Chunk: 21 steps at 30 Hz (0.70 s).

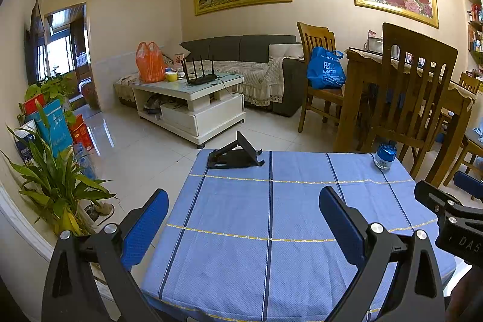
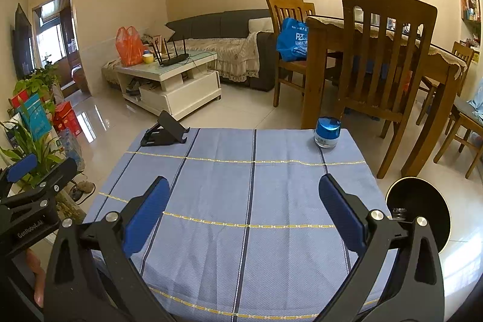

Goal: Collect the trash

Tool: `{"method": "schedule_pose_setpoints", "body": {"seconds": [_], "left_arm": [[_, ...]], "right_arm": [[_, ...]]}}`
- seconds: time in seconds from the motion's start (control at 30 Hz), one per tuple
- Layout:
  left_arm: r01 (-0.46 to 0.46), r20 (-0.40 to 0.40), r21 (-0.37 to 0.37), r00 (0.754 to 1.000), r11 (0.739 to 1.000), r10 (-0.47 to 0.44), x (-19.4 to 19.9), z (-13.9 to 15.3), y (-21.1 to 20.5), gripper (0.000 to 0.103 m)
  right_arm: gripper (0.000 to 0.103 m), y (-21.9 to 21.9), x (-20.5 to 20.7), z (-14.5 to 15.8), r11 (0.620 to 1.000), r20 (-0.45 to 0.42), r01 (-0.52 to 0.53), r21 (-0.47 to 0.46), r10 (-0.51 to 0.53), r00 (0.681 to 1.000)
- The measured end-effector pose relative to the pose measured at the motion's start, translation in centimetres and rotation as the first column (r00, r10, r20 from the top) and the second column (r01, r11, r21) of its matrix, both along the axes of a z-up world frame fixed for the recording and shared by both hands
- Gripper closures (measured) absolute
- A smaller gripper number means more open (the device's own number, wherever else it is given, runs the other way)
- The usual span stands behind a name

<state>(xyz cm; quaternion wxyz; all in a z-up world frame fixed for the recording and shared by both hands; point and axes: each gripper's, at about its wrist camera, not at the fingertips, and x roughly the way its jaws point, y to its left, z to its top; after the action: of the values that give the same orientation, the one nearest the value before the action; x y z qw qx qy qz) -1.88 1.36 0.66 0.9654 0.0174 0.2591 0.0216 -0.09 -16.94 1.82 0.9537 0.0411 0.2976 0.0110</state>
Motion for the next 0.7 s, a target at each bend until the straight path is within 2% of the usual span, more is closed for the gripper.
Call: {"method": "schedule_pose_setpoints", "body": {"seconds": [0.7], "left_arm": [[0.003, -0.003, 0.0, 1.0, 1.0, -0.003, 0.04, -0.04, 0.11, 0.007]], "right_arm": [[0.006, -0.16, 0.17, -0.52, 1.0, -0.012, -0.009, 0.017, 0.009, 1.0]]}}
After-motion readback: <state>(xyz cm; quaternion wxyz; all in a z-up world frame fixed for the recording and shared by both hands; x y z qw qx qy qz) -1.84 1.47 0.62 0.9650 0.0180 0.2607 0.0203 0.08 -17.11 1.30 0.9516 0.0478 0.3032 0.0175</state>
